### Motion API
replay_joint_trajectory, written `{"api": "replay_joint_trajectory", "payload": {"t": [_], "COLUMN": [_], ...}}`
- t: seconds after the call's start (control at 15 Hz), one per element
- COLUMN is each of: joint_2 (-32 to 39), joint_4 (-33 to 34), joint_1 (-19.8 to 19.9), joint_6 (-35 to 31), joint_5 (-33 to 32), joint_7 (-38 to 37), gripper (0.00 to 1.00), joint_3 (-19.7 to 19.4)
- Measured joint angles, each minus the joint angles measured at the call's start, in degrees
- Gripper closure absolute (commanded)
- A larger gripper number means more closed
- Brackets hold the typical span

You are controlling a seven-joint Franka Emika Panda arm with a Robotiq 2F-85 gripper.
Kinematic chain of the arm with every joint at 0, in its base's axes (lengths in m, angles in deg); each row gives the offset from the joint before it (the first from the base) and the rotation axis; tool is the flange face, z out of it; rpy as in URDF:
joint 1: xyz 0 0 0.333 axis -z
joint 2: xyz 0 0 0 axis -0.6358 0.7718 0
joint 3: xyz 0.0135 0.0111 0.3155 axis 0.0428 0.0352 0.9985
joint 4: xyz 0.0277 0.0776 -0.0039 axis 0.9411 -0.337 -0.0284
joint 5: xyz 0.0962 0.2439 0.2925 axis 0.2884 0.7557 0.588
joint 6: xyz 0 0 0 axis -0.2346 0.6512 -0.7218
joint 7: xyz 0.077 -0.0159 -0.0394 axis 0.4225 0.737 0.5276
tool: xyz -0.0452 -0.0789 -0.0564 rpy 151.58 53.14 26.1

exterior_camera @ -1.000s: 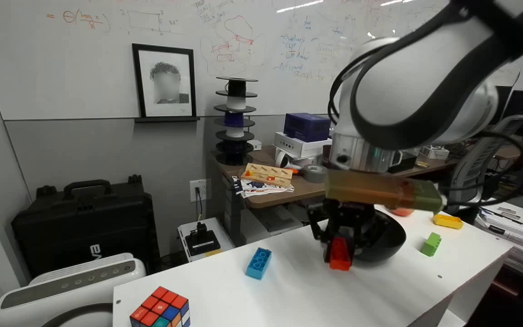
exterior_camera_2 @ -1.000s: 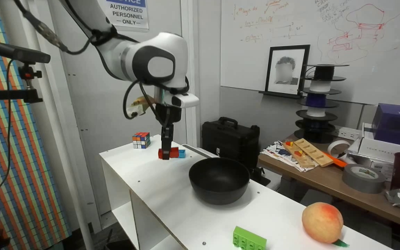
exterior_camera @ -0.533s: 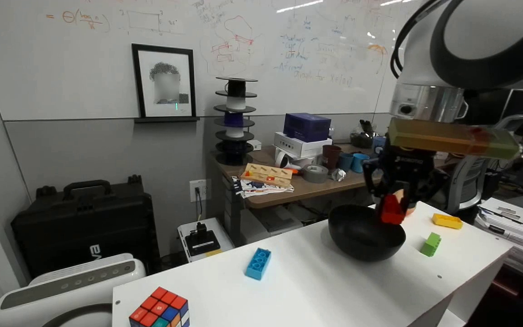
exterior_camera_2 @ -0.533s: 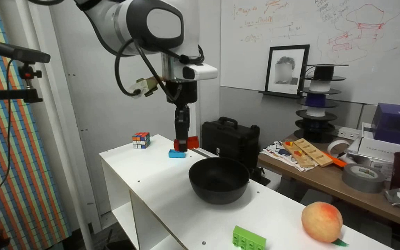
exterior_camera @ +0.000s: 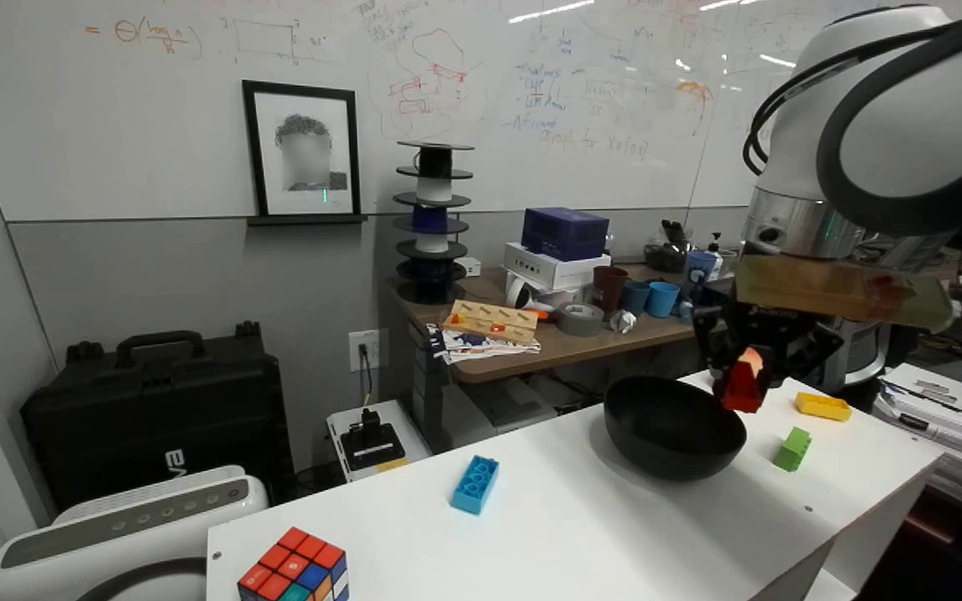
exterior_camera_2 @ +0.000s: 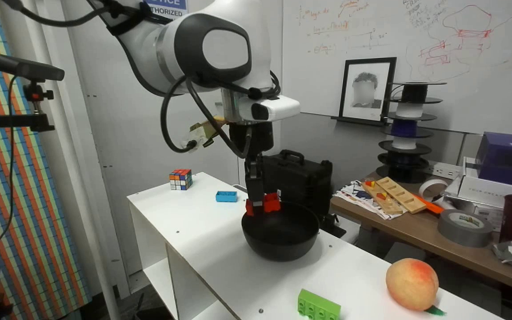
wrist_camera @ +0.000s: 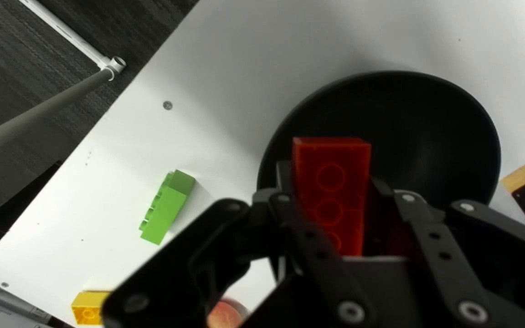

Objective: Place the red, green, blue and yellow building blocks inside the black bowl

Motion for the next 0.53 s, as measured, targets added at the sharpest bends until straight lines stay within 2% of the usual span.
{"api": "replay_joint_trajectory", "payload": {"t": [0.27, 0.33, 0.4, 0.53], "joint_2": [1.17, 1.71, 2.38, 4.02], "joint_4": [2.09, 2.75, 3.52, 5.35], "joint_1": [-0.09, -0.10, -0.11, -0.27], "joint_6": [-1.97, -2.12, -2.19, -2.24], "joint_5": [0.00, 0.00, 0.00, -0.55], "joint_7": [-2.76, -3.24, -3.61, -4.39], "gripper": [0.89, 0.51, 0.38, 0.25], "joint_3": [-0.15, -0.31, -0.54, -1.26]}}
